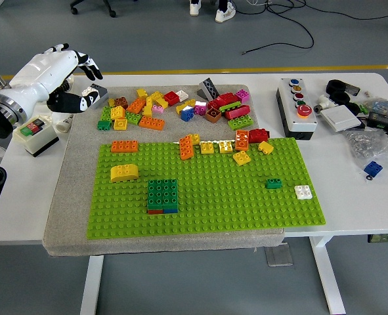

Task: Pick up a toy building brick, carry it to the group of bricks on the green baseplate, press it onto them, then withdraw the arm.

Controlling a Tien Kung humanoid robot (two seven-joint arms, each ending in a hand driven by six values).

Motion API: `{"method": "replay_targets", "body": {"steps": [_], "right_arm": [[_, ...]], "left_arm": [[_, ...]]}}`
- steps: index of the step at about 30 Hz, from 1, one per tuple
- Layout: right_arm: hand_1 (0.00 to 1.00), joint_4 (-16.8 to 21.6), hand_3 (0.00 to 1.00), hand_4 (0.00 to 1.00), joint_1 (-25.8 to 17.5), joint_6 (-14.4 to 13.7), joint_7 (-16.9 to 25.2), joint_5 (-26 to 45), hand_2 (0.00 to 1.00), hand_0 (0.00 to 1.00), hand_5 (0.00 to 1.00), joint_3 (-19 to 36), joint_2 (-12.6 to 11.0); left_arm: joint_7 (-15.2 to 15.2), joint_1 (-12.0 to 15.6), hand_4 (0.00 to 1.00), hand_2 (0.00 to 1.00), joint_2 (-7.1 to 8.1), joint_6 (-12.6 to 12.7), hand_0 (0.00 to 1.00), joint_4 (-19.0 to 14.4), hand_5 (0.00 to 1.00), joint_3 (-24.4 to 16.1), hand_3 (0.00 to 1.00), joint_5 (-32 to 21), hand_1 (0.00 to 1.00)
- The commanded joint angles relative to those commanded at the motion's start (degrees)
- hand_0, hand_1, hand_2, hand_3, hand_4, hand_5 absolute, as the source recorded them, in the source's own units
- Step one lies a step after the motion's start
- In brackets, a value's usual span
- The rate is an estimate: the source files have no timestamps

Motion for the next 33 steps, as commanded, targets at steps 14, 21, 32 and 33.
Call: {"method": "replay_targets", "body": {"steps": [14, 21, 32, 33], "right_arm": [[0.644, 0.00, 0.628, 0.883, -0.02, 0.01, 0.09, 0.00, 0.714, 0.746, 0.470, -0.08, 0.07], [0.644, 0.00, 0.628, 0.883, -0.41, 0.06, 0.09, 0.00, 0.715, 0.746, 0.470, -0.15, 0.26], [0.643, 0.00, 0.630, 0.884, -0.20, 0.03, -0.03, 0.00, 0.714, 0.747, 0.470, 0.05, 0.21], [0.643, 0.00, 0.630, 0.884, -0.20, 0.01, -0.02, 0.00, 0.714, 0.747, 0.470, 0.06, 0.19]], "left_arm": [[-0.12, 0.27, 0.628, 0.609, -0.10, -0.90, 0.998, 0.39, 0.088, -0.13, 0.586, 0.57, 0.783], [-0.07, 0.18, 0.628, 0.611, -0.17, -0.68, 0.998, 0.46, 0.088, 0.03, 0.586, 0.42, 0.783], [-0.62, -0.29, 0.640, 0.623, -0.23, -1.55, 0.998, 0.48, 0.103, -0.16, 0.606, 1.41, 0.792], [-0.63, -0.24, 0.640, 0.623, -0.24, -1.68, 0.998, 0.49, 0.103, -0.17, 0.606, 1.50, 0.792]]}}
